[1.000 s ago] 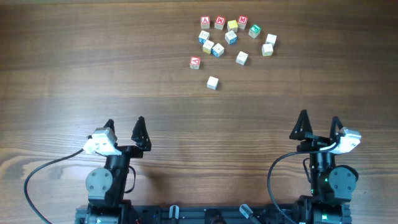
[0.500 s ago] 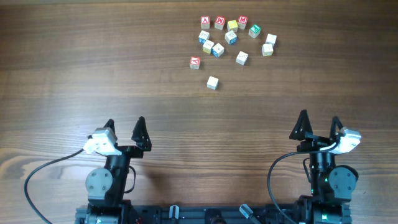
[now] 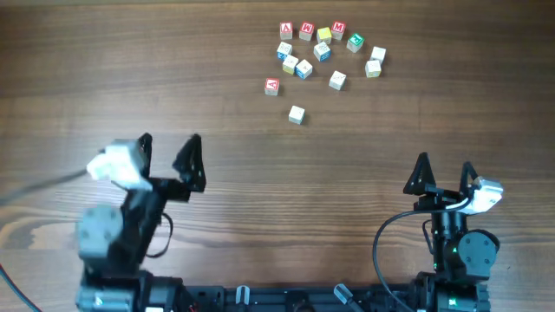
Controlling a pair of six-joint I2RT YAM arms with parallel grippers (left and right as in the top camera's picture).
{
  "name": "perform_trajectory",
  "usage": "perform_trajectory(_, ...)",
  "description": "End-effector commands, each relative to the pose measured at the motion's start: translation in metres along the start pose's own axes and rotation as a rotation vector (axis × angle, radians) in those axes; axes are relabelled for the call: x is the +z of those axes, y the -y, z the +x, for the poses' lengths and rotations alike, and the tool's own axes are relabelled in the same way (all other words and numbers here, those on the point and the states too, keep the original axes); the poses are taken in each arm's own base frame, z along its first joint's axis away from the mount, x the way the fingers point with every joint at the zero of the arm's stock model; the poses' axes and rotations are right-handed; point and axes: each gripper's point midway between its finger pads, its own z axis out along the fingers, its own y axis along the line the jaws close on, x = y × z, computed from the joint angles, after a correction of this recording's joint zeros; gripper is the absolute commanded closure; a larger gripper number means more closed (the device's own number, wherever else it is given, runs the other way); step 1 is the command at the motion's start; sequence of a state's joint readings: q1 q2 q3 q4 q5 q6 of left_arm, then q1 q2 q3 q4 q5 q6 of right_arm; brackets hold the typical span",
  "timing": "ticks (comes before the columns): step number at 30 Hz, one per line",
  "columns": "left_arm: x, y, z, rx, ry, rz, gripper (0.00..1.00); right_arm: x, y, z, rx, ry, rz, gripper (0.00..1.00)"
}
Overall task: Form a tower
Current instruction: 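Reach the left gripper forward to the block cluster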
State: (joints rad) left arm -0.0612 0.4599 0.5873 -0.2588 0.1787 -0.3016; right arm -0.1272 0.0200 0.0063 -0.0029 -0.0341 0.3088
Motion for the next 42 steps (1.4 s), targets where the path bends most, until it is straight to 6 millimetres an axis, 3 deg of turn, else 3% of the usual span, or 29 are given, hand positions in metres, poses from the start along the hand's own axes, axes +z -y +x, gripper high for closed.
perform_trajectory(1,0.013,0.022,-0.044,0.075,-0.100,0.003,0.00,0.000,-0.004,0.000,-0.018,-0.001,-0.020,0.00)
perform_trajectory(2,0.017,0.034,-0.049,0.087,-0.156,0.053,0.00,0.000,-0.004,0.000,-0.019,-0.001,-0.020,0.01)
perform_trajectory(4,0.022,0.056,-0.038,0.053,-0.269,0.177,0.00,0.000,-0.004,0.000,-0.018,-0.001,-0.020,0.00)
perform_trajectory(9,0.056,0.054,-0.019,0.015,-0.359,0.220,0.00,0.000,-0.004,0.000,-0.018,-0.001,-0.020,0.00)
perform_trajectory(14,0.113,0.048,-0.032,-0.015,-0.434,0.188,0.00,0.000,-0.004,0.000,-0.018,-0.001,-0.020,0.00)
perform_trajectory(17,0.159,0.046,-0.034,-0.011,-0.474,0.175,0.00,0.000,-0.004,0.000,-0.018,-0.001,-0.020,0.00)
perform_trajectory(20,0.201,0.036,-0.009,0.060,-0.520,0.083,0.00,0.000,-0.004,0.000,-0.019,-0.001,-0.020,0.00)
perform_trajectory(22,0.226,0.030,0.019,0.155,-0.547,-0.007,0.00,0.000,-0.004,0.000,-0.018,-0.001,-0.020,0.00)
perform_trajectory(23,0.245,0.025,0.044,0.252,-0.560,-0.083,0.00,0.000,-0.004,0.000,-0.018,-0.001,-0.020,0.00)
perform_trajectory(26,0.280,0.029,0.082,0.342,-0.539,-0.139,0.00,0.000,-0.004,0.000,-0.019,-0.001,-0.020,0.00)
perform_trajectory(32,0.338,0.033,0.110,0.336,-0.477,-0.110,0.00,0.000,-0.004,0.000,-0.018,-0.001,-0.020,0.00)
perform_trajectory(35,0.361,0.031,0.131,0.338,-0.538,-0.114,0.00,0.000,-0.004,0.000,-0.018,-0.001,-0.020,0.00)
perform_trajectory(38,0.366,0.019,0.160,0.344,-0.637,-0.142,0.00,0.000,-0.004,0.000,-0.018,-0.001,-0.020,0.00)
perform_trajectory(42,0.372,0.024,0.168,0.316,-0.640,-0.108,0.00,0.000,-0.004,0.000,-0.018,-0.001,-0.020,0.00)
